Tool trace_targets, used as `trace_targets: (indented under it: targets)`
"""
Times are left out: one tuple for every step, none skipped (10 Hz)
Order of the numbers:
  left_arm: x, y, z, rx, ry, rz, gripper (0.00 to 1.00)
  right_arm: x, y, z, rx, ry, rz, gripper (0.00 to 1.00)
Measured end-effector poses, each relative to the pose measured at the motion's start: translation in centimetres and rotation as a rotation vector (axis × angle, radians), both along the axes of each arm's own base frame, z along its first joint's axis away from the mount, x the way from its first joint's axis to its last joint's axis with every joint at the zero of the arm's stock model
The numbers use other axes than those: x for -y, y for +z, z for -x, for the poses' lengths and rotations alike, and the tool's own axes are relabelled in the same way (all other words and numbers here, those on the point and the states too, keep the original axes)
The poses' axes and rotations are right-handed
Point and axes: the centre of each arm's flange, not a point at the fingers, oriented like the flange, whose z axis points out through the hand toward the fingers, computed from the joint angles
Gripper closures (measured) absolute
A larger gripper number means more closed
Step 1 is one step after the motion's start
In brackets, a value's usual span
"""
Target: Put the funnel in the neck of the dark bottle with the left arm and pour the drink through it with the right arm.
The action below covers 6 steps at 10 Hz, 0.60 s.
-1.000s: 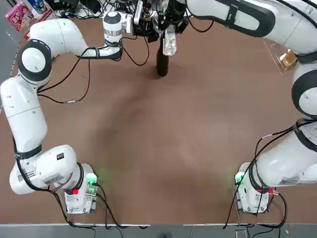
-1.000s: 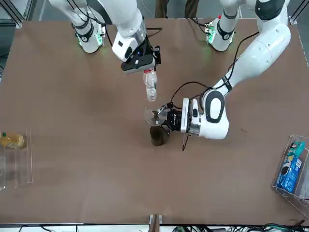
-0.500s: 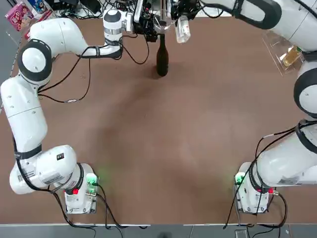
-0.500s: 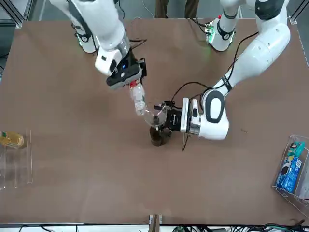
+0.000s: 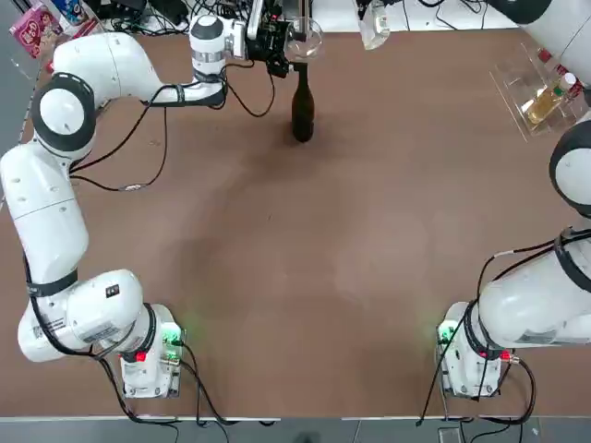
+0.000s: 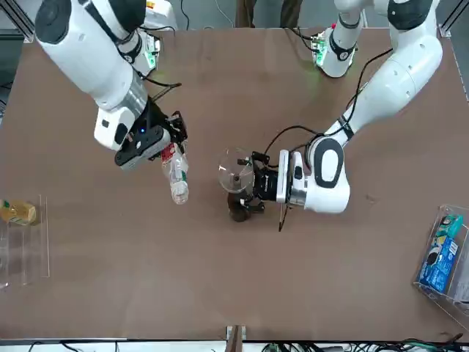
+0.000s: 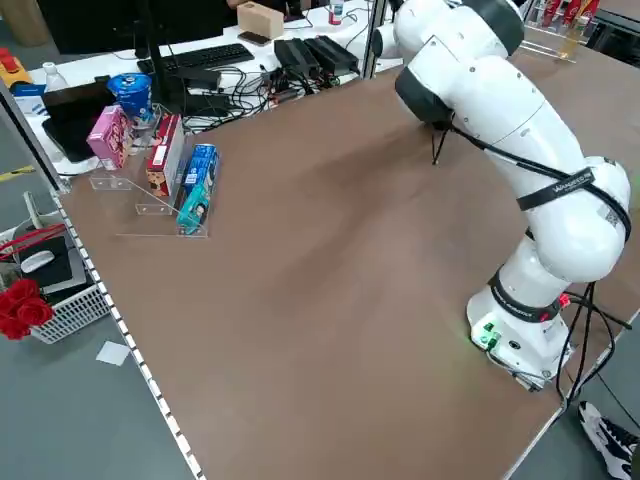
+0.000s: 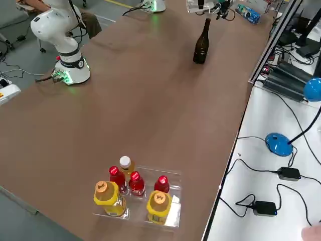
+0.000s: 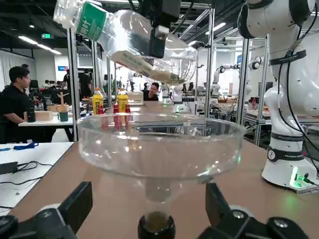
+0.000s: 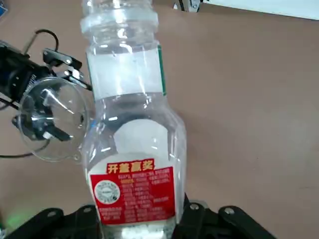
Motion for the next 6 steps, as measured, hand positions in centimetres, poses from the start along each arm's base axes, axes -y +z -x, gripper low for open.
trace_targets:
  targets:
    - [-1.4,0.0,-0.7,0.026,-0.003,-0.013,0.00,1.7,-0.8,-0.6,0.015,0.040,-0.032,0.55]
    - [-3.4,0.4,-1.4,0.048,-0.013,-0.017,0.00,4.3,-1.6,-1.3,0.033,0.082,-0.061,0.55]
    - [-5.7,1.0,-2.1,0.088,-0.032,-0.032,0.00,7.4,-2.5,-1.8,0.054,0.131,-0.076,0.55]
    - [-8.2,1.9,-2.8,0.142,-0.051,-0.069,0.00,10.6,-3.4,-2.4,0.074,0.183,-0.101,0.55]
    - [-10.9,2.7,-3.3,0.173,-0.069,-0.121,0.00,13.8,-4.5,-2.7,0.096,0.235,-0.135,0.55]
    - [-13.5,3.5,-3.7,0.161,-0.089,-0.195,0.00,16.9,-5.9,-2.8,0.121,0.288,-0.162,0.55]
